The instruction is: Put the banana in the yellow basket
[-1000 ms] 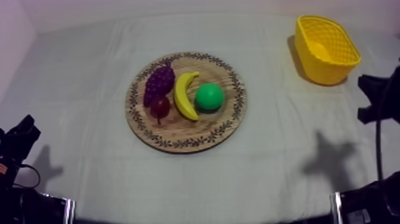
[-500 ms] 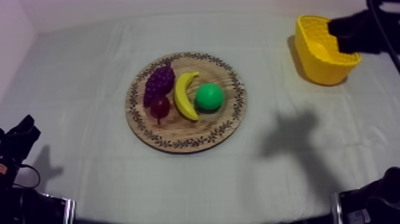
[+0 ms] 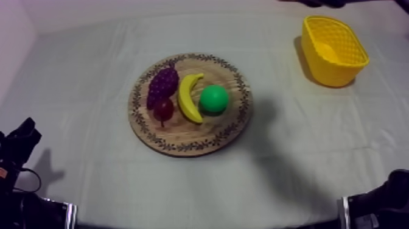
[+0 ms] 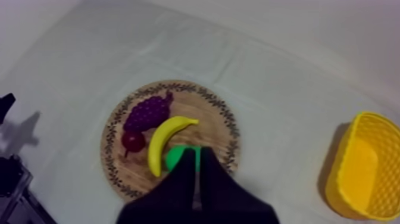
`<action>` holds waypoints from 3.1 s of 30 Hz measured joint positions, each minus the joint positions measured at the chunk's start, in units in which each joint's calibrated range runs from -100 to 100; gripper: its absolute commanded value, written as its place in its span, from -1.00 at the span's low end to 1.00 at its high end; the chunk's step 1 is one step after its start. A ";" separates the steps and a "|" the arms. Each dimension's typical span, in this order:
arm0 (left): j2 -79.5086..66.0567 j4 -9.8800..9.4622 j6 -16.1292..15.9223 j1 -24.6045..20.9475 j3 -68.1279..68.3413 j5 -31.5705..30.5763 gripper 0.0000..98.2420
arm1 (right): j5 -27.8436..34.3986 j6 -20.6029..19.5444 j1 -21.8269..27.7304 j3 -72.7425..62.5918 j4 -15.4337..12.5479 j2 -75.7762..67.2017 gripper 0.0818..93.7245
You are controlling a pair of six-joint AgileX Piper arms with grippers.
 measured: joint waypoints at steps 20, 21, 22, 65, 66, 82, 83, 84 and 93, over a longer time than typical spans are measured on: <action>0.00 0.00 0.00 0.00 0.00 0.00 -1.00 | 12.39 -6.22 -5.98 -16.54 0.99 17.33 -0.99; 0.00 0.00 0.00 0.00 0.00 0.00 -1.00 | 12.70 -6.12 -5.88 -17.13 0.72 18.13 -0.99; 0.00 0.00 0.00 0.00 0.00 0.00 -1.00 | 13.28 -5.95 -5.84 -17.79 0.37 18.98 -0.99; 0.00 0.00 0.00 0.00 0.00 0.00 -1.00 | 11.39 -3.13 -3.10 -23.49 -4.77 31.12 0.31; 0.00 0.00 0.00 0.00 0.00 0.00 -1.00 | 11.00 -3.10 -2.93 -23.15 -4.87 31.38 0.31; 0.00 0.00 0.00 0.00 0.00 0.00 -1.00 | 6.40 -5.73 -1.09 -22.05 -7.62 42.27 0.24; 0.00 0.00 0.00 0.00 0.00 0.00 -1.00 | 6.12 -5.77 -1.09 -22.05 -7.67 42.99 0.24; 0.00 0.00 0.00 0.00 0.00 0.00 -1.00 | 5.78 -5.85 -1.06 -22.10 -7.67 43.88 0.24; 0.00 0.00 0.00 0.00 0.00 0.00 -1.00 | 3.73 -6.30 -1.06 -23.06 -8.03 51.65 0.22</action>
